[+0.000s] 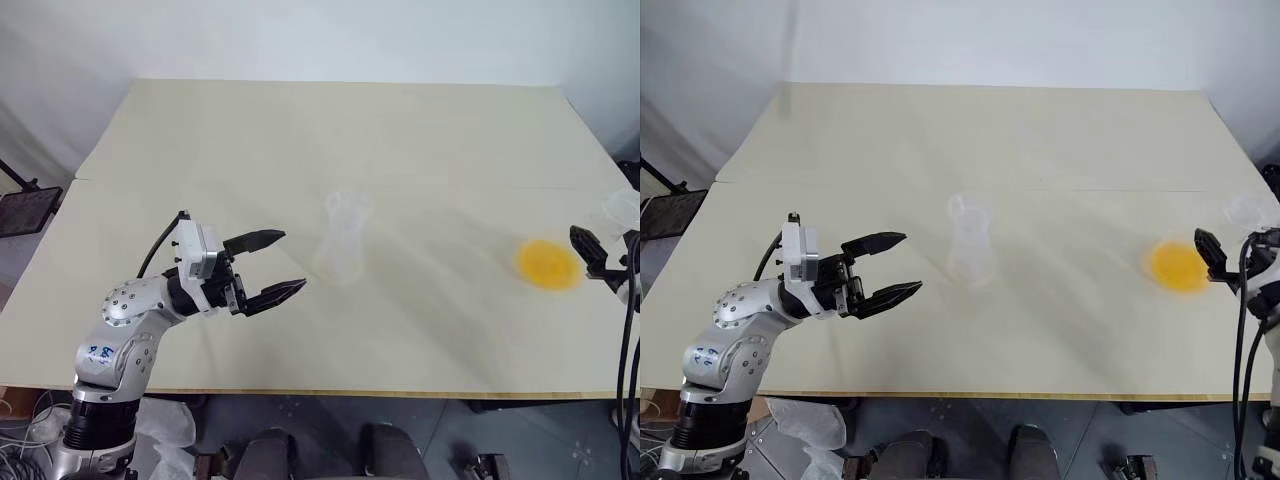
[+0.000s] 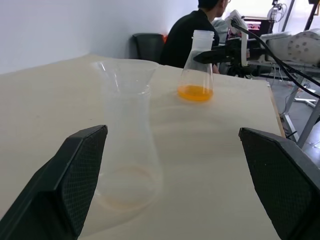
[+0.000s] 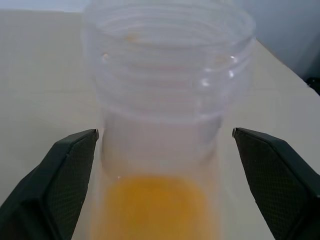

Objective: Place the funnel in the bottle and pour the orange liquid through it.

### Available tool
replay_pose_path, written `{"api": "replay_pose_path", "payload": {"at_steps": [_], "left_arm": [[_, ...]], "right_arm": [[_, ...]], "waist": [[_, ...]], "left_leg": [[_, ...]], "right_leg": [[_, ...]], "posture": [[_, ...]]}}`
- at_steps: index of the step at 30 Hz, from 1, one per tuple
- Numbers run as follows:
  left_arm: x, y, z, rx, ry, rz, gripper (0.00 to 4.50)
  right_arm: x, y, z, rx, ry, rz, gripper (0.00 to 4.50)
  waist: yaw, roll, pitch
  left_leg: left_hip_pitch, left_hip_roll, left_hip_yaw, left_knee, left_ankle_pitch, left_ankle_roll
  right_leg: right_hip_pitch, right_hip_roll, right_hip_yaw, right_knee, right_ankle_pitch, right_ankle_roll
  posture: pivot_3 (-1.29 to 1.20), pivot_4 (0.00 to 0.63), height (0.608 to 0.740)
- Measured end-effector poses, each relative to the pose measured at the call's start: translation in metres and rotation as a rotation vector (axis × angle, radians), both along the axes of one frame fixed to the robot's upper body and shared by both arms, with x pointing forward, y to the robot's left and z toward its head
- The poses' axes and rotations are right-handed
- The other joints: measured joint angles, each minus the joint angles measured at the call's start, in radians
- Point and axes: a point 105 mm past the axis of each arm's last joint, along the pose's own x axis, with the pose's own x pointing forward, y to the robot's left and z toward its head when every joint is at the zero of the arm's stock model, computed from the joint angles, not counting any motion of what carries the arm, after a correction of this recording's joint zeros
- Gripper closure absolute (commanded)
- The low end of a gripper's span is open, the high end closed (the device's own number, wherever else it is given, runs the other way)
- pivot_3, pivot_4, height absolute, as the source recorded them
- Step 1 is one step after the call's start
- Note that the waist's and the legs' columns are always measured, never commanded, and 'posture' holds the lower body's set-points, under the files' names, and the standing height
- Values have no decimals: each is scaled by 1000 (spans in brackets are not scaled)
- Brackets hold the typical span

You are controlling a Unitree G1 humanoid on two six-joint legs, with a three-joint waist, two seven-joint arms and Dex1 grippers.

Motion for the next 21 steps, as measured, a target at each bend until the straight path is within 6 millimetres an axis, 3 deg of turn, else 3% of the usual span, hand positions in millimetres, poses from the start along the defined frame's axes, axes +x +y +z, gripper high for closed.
{"api": "replay_pose_path", "payload": {"at_steps": [13, 16, 19, 21], "left_arm": [[-4, 1, 7, 2, -8, 16, 23], [-4, 2, 5, 1, 3, 26, 0], [-3, 2, 5, 1, 3, 28, 0], [-3, 2, 5, 1, 3, 28, 0]], "right_arm": [[25, 0, 7, -2, -87, -5, 0], [27, 2, 9, -2, -112, 1, 588], [27, 3, 9, -7, -116, 9, 1583], [28, 4, 9, -7, -118, 13, 1793]], "waist": [[-3, 0, 0], [-2, 0, 0], [-2, 0, 0], [-2, 0, 0]], "left_leg": [[-1, 1, 0, 0, 0, 0], [-1, 1, 0, 0, 0, 0], [-1, 0, 0, 0, 0, 0], [-1, 1, 0, 0, 0, 0]], "right_leg": [[-1, 0, 0, 0, 0, 0], [-1, 0, 0, 0, 0, 0], [-1, 0, 0, 0, 0, 0], [-1, 0, 0, 0, 0, 0]], "posture": [[0, 150, 740], [0, 150, 740], [0, 150, 740], [0, 150, 740]]}}
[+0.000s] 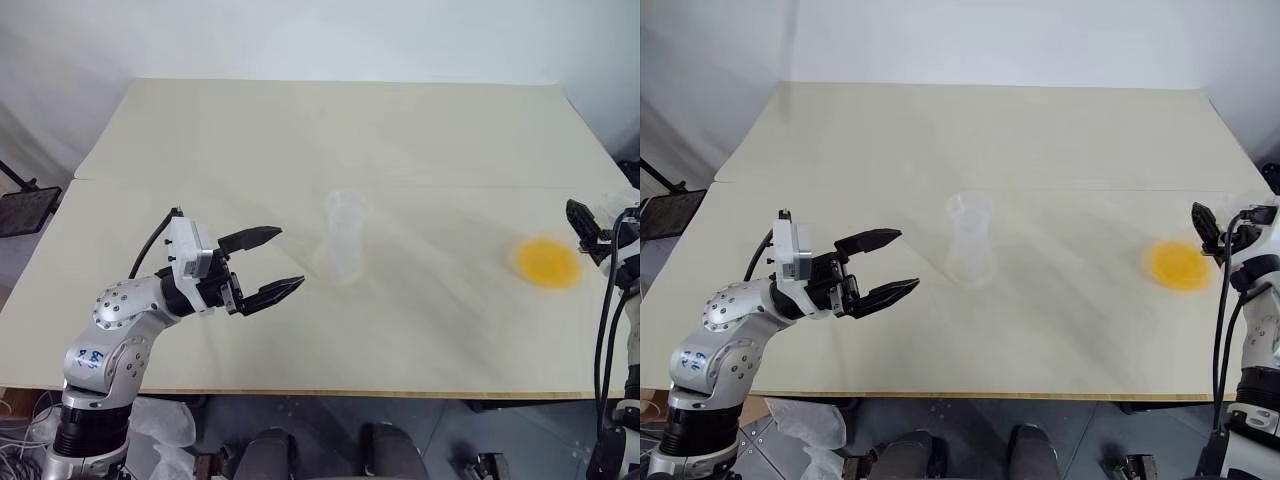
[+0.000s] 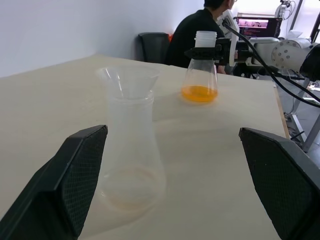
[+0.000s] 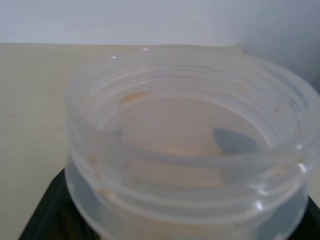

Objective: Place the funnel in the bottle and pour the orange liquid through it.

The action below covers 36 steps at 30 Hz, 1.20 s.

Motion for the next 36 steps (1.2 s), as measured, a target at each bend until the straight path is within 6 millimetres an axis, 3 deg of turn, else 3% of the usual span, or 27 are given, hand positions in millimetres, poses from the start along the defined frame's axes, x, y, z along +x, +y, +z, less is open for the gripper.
{"api": "replay_pose_path", "payload": {"at_steps": [17, 22, 35, 36], "left_arm": [[1, -2, 2, -23, -23, 7, 0], [2, -2, 2, -23, -23, 14, 0], [2, -1, 2, -27, -30, 20, 0], [2, -1, 2, -27, -30, 20, 0]], "right_arm": [[-6, 20, 1, 3, -49, 60, 1795], [-8, 26, 1, 13, -41, 96, 47], [-6, 28, 7, 14, -63, 104, 15], [-6, 28, 7, 14, -63, 104, 188]], "waist": [[2, 0, 0], [1, 0, 0], [2, 0, 0], [1, 0, 0]], "left_leg": [[-1, 0, 0, 0, 0, 0], [-1, 0, 0, 0, 0, 0], [-1, 0, 0, 0, 0, 0], [-1, 0, 0, 0, 0, 0]], "right_leg": [[-1, 0, 0, 0, 0, 0], [-1, 0, 0, 0, 0, 0], [-1, 0, 0, -1, 0, 0], [-1, 0, 0, -1, 0, 0]], "posture": [[0, 150, 740], [0, 150, 740], [0, 150, 740], [0, 150, 740]]}}
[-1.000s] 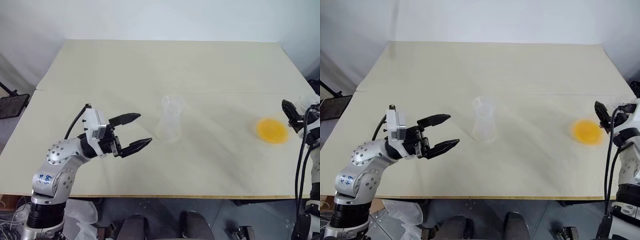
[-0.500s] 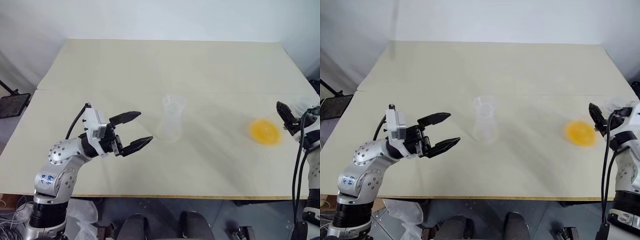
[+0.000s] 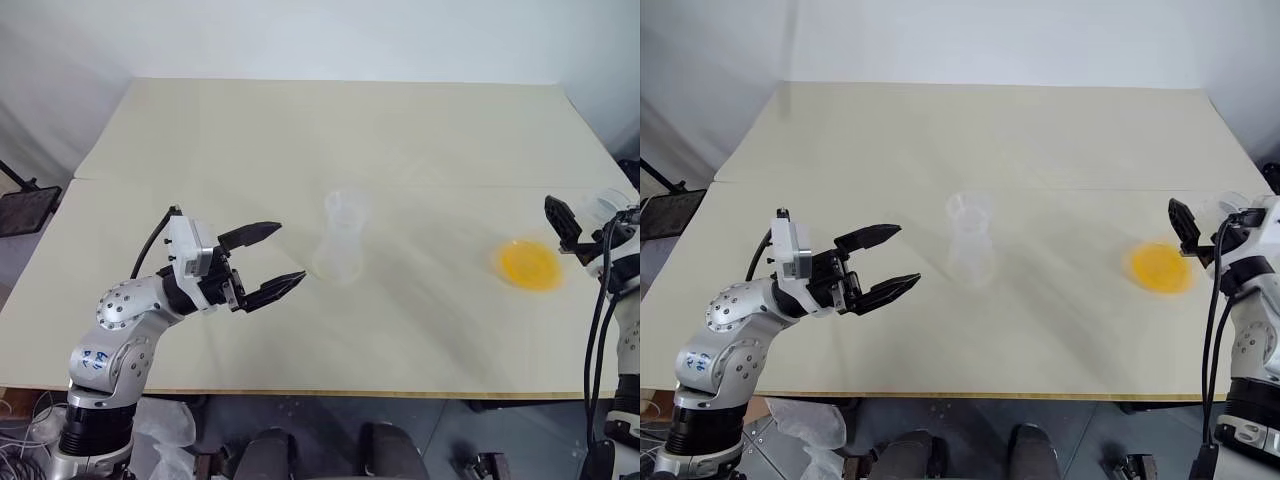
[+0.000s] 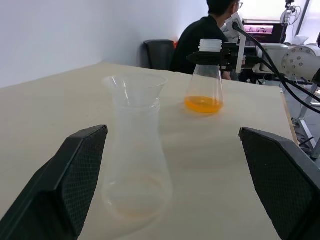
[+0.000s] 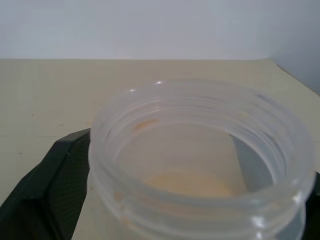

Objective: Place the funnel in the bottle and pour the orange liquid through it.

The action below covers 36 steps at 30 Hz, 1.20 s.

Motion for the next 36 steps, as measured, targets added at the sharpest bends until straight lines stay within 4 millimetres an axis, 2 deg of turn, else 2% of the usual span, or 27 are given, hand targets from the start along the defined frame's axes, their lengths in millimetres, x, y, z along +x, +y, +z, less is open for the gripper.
{"api": "replay_pose_path", "payload": {"at_steps": [2, 6, 12, 16, 21, 25, 28, 32, 36], "left_arm": [[0, 0, 0, -2, -2, 0, 0], [0, 0, 1, -2, -8, 1, 0], [0, 0, 1, -3, -8, 1, 0], [0, 0, 1, -3, -9, 4, 0], [5, 4, -1, -13, -4, 24, 0], [11, 11, -6, -17, 6, 60, 0], [16, 16, -11, -18, 12, 83, 0], [20, 18, -13, -29, 4, 101, 0], [21, 14, -13, -38, -9, 97, 0]], "right_arm": [[0, 0, 0, 0, -1, 0, 622], [-1, -1, 1, 1, -8, -2, 2004], [-1, 0, 1, -4, -10, 1, 2017], [1, 13, 7, -22, -33, 21, 2017], [10, 58, 43, -131, -108, 89, 2017], [18, 117, 59, -344, -29, 213, 2017], [16, 155, 68, -456, -62, 299, 2017], [20, 182, 69, -526, -92, 340, 2017], [24, 194, 71, -668, -153, 306, 2017]], "waist": [[-1, 0, 0], [-1, 0, 0], [-1, 0, 0], [-1, 0, 0], [-4, 2, 1], [-3, 2, 1], [1, 2, 1], [3, 2, 2], [-1, 2, 2]], "left_leg": [[0, 0, 0, 0, 0, 0], [0, 0, 0, 0, 0, 0], [0, 0, 0, 0, 0, 0], [0, 0, 0, 0, 0, 0], [0, 1, 1, -1, 0, 0], [-1, 1, 0, 0, 0, 0], [-3, 0, -3, -1, 0, 0], [-7, -2, -6, 1, 0, 0], [-11, -1, -8, 1, 0, 0]], "right_leg": [[0, 0, 0, 0, 0, 0], [0, 0, 0, 0, 0, 0], [0, 0, 0, 0, 0, 0], [0, 0, 0, 0, 0, 0], [-2, 0, 0, 0, 0, 0], [-2, 0, 0, 0, 0, 0], [-2, 0, -3, 0, 0, 0], [-3, -1, -6, -2, 0, 0], [-4, -1, -12, -3, 0, 0]], "posture": [[0, 150, 740], [0, 150, 740], [0, 150, 740], [0, 150, 740], [0, 150, 740], [0, 150, 740], [0, 150, 740], [0, 150, 740], [0, 150, 740]]}}
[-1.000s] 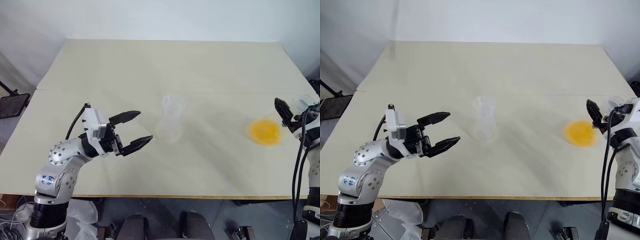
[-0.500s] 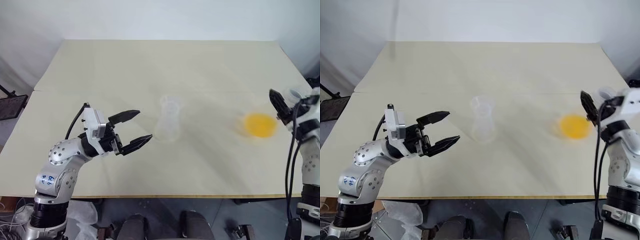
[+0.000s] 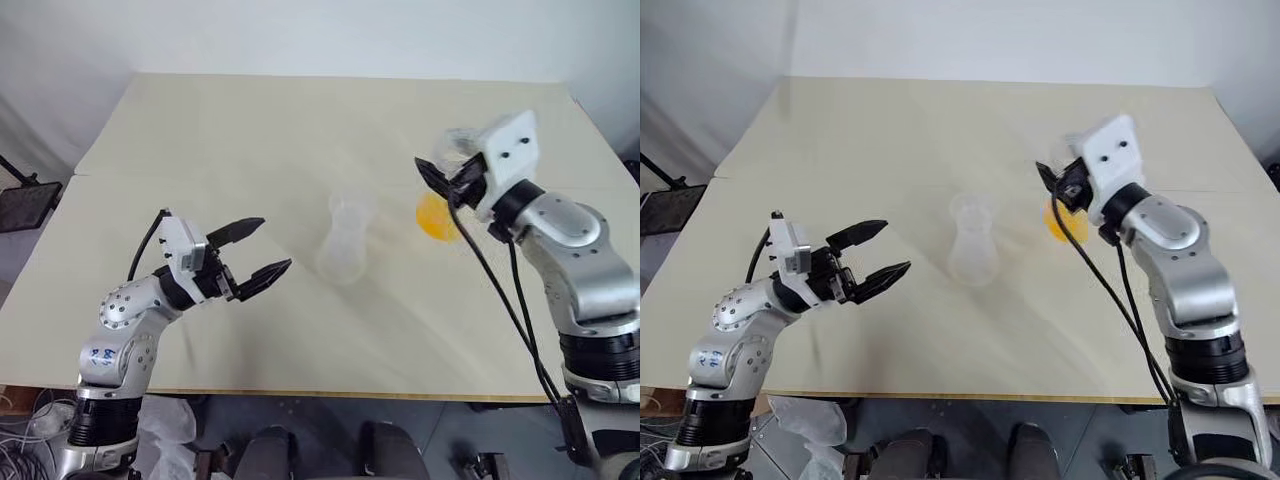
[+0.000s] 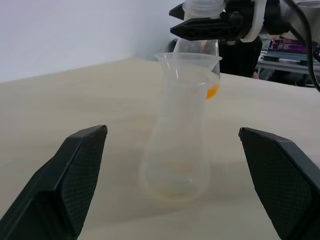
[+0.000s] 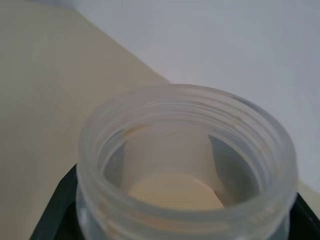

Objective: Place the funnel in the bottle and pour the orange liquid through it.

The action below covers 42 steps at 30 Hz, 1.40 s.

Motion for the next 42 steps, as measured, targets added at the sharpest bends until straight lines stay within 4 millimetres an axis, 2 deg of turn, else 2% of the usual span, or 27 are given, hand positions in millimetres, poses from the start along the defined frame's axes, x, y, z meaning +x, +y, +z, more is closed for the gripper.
{"api": "replay_pose_path", "payload": {"at_steps": [7, 14, 22, 42], "left_arm": [[5, -2, -1, -6, -12, 5, 0], [8, -7, 0, -4, -32, -12, 0], [11, -11, -2, 1, -35, -19, 0], [13, -12, -4, -23, -57, -28, 0]], "right_arm": [[7, 14, -10, -297, -188, -61, 2017], [9, 26, 8, -391, -359, -101, 2017], [0, 55, 2, -554, -488, -26, 2017], [-4, 71, 0, -669, -600, -1, 2017]], "waist": [[-3, 0, 0], [-9, 0, 0], [-26, 0, 0], [-28, 0, 0]], "left_leg": [[0, 0, 0, 0, 0, 0], [-1, 0, -2, 0, 0, 0], [-1, 0, -4, 0, 0, 0], [-1, 1, -5, 0, 0, 0]], "right_leg": [[0, 0, -1, 0, 0, 0], [0, 0, -2, 0, 0, 0], [0, 0, -3, 0, 0, 0], [0, 0, -3, 1, 0, 0]], "posture": [[0, 150, 740], [0, 150, 740], [0, 150, 740], [0, 150, 740]]}}
